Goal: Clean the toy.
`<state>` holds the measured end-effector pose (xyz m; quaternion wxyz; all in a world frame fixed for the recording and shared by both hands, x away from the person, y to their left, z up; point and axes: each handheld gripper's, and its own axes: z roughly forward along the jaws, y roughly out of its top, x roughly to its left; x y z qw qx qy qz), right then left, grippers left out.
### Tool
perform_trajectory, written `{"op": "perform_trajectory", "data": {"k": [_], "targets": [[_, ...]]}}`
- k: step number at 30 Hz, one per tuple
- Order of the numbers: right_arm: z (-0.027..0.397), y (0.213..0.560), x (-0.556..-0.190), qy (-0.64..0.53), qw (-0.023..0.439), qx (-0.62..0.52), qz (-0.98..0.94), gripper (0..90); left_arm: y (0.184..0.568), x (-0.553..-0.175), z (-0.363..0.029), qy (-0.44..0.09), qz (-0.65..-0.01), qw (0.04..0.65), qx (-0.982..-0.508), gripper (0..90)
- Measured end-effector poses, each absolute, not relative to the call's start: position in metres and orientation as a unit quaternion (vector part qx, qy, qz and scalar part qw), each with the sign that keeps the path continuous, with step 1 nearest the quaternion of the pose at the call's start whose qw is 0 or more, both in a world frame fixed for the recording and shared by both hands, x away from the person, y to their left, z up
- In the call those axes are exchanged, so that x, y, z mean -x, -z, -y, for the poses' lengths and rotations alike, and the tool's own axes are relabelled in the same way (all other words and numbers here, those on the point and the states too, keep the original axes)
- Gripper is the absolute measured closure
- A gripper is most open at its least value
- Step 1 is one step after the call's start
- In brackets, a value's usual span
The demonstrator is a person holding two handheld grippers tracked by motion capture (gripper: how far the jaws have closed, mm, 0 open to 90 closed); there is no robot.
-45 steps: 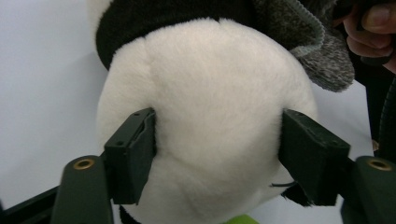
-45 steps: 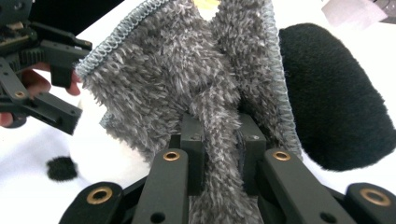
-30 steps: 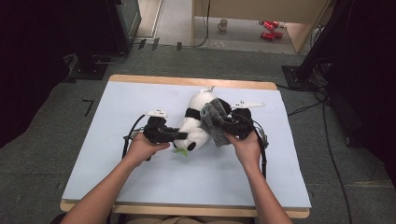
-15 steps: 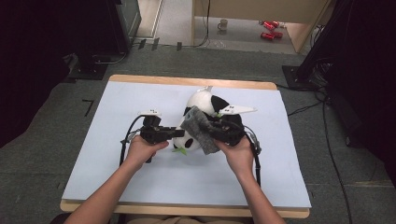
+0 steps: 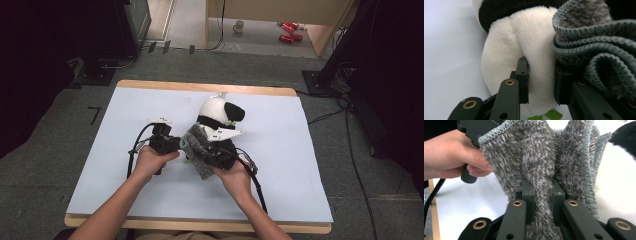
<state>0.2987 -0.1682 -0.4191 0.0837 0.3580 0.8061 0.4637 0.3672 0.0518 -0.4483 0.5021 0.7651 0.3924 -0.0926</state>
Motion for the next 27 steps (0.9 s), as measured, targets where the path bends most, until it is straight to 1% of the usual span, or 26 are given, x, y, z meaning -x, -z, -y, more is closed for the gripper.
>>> {"op": "perform_trajectory", "data": {"k": [5, 10, 12, 13, 19, 27], "targets": [[0.171, 0.426, -0.296, -0.466, 0.088, -0.340, -0.812, 79.7, 0.449, -0.367, -0.051, 0.092, -0.384, 0.499, -0.771, 70.2], [0.173, 0.431, -0.293, -0.460, 0.077, -0.320, -0.825, 79.7, 0.449, -0.370, -0.053, 0.096, -0.390, 0.503, -0.765, 69.8], [0.169, 0.435, -0.292, -0.442, 0.074, -0.315, -0.837, 79.8, 0.448, -0.371, -0.055, 0.098, -0.397, 0.504, -0.761, 69.7], [0.166, 0.439, -0.291, -0.432, 0.077, -0.316, -0.841, 79.9, 0.448, -0.374, -0.058, 0.107, -0.410, 0.504, -0.753, 69.7], [0.150, 0.457, -0.294, -0.388, 0.082, -0.323, -0.859, 79.9, 0.448, -0.374, -0.059, 0.108, -0.408, 0.504, -0.754, 69.4], [0.149, 0.479, -0.299, -0.357, 0.054, -0.348, -0.865, 79.7, 0.445, -0.373, -0.056, 0.098, -0.400, 0.505, -0.759, 68.7]]}}
